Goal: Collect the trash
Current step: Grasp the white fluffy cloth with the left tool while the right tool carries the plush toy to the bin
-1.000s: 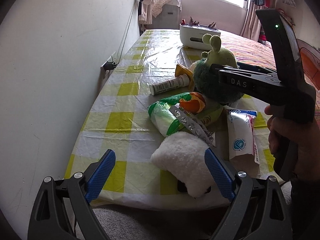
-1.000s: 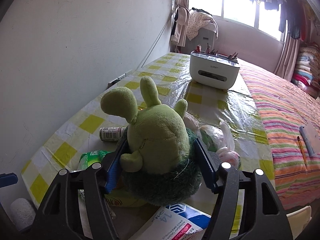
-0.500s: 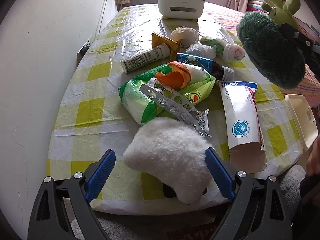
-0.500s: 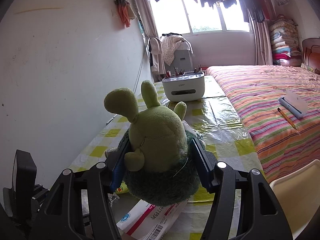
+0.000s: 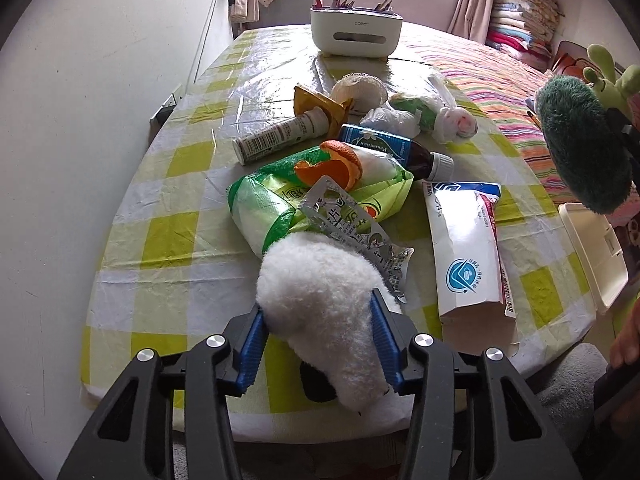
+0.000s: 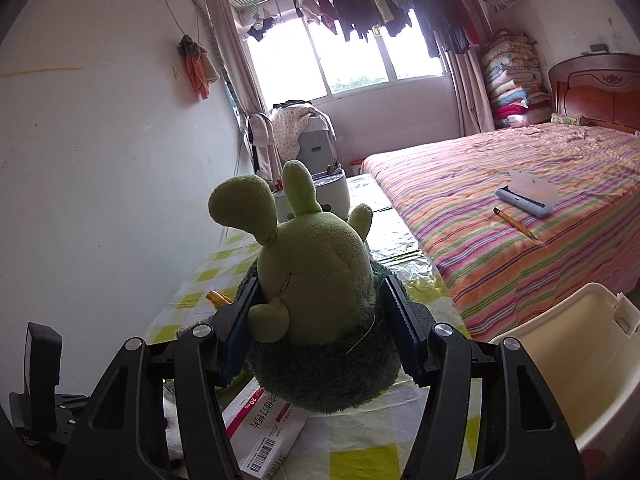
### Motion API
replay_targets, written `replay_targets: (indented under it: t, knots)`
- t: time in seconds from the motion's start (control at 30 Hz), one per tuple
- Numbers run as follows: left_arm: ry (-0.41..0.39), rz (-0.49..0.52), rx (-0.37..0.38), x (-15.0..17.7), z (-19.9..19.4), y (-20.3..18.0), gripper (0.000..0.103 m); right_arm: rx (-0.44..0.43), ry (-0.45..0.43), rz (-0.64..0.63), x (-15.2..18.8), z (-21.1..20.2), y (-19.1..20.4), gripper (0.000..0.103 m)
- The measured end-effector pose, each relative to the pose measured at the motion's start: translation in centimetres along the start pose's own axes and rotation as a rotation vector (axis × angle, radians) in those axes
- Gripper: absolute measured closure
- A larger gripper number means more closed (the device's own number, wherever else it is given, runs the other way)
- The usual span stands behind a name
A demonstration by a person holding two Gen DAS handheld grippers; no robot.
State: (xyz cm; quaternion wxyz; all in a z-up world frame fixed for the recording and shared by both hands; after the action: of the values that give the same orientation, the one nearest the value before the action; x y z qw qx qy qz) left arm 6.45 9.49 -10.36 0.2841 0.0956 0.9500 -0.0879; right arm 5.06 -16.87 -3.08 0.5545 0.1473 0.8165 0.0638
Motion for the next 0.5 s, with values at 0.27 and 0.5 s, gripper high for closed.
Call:
replay_targets:
  t: [0.27, 0.5]
  knots:
    - [-0.150, 0.016, -0.018, -2.5, -4.3, -1.8, 0.059, 0.168, -0.015, 0.094, -0.6, 0.6, -5.4, 0.044]
    - [-0.220, 0.097, 0.116, -5.7, -6.2, -8.1, 0.059, 0.364, 0.040, 0.171, 0.1, 2.3, -10.7, 0.044]
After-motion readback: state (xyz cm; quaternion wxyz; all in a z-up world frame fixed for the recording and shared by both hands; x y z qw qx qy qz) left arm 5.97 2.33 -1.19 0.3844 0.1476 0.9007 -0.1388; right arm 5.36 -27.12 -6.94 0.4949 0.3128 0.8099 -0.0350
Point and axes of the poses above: each gripper's, at about its wrist camera, not at the fingertips, and z roughly the way its jaws point, y to its left, x to its underside, the point moved 4 cm from there along z, roughly the way its jaws point, and after that the axes turned 8 degrees about x, right-handed, at the moved point
